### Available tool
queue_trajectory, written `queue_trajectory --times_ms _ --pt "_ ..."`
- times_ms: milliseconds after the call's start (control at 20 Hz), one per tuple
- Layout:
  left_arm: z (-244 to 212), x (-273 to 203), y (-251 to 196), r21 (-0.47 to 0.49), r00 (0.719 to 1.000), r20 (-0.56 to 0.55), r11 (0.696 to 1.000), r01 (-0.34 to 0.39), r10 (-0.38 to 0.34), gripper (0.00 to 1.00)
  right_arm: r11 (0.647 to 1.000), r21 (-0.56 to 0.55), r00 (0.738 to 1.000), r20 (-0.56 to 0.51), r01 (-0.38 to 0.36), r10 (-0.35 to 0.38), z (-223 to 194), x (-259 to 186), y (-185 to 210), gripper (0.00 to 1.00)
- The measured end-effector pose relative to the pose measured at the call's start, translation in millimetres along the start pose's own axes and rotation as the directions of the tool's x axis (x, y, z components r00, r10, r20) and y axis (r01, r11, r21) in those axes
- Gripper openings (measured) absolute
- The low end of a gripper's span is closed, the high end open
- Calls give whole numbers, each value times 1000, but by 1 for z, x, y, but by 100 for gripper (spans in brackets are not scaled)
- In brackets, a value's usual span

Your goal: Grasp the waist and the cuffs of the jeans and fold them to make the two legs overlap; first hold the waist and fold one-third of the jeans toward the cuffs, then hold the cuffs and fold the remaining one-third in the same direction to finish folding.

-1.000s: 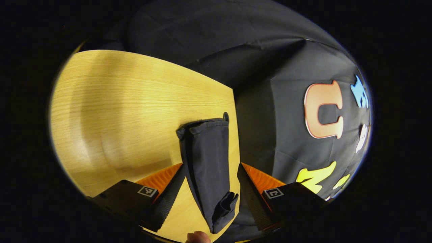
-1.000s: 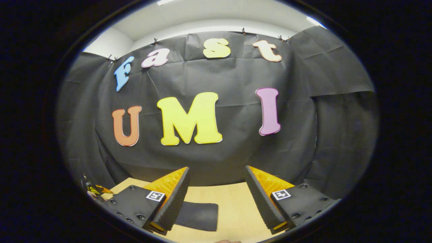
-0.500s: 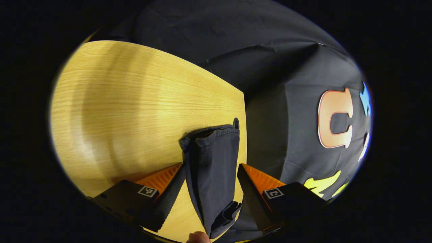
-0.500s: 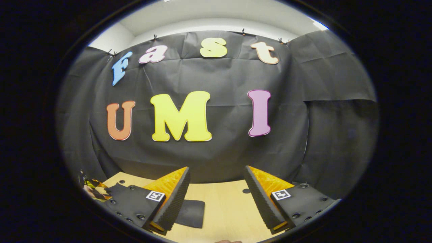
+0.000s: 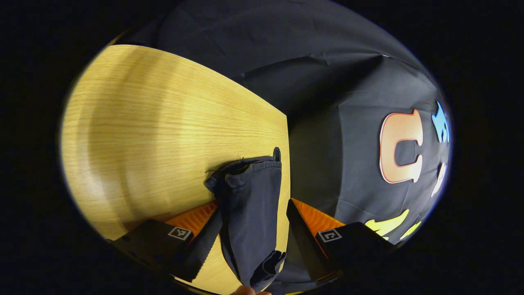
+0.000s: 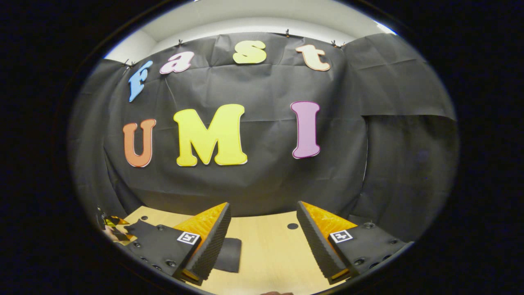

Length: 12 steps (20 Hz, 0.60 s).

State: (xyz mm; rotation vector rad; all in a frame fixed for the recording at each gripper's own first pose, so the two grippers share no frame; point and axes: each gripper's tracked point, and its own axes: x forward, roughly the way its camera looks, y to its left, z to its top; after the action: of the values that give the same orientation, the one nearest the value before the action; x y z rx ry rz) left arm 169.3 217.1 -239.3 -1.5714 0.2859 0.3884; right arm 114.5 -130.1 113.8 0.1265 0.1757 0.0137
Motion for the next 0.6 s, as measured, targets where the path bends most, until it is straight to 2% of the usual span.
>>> queue_trajectory --times_ms 50,100,150,200,300,350,400,600 --pt "-2 3 5 4 1000 -3 1000 -16 16 76 1000 -8 1000 -1 0 0 1 0 -1 94" --pt "-1 5 9 1 1000 -2 1000 -28 28 69 1000 -14 1000 -5 0 0 1 1 -2 94" --pt "1 7 14 -7 999 6 999 -51 51 55 1000 -14 1000 -8 -3 3 1 1 -4 94" --pt "1 9 24 -12 996 8 996 -90 90 55 1000 -10 1000 -7 -7 7 4 1 -3 94" --pt "-1 8 25 -31 996 5 995 -94 94 15 1000 -8 1000 -4 -13 13 6 2 -4 94" --pt "0 9 26 -29 995 5 995 -95 95 7 1000 -11 1000 -5 -17 17 5 3 -4 94" --pt "0 9 26 -23 995 6 995 -96 96 5 1000 -13 1000 -8 -20 20 5 3 -5 94" --pt "0 7 21 30 995 16 995 -96 96 4 1000 2 999 -21 -27 27 3 6 -8 94"
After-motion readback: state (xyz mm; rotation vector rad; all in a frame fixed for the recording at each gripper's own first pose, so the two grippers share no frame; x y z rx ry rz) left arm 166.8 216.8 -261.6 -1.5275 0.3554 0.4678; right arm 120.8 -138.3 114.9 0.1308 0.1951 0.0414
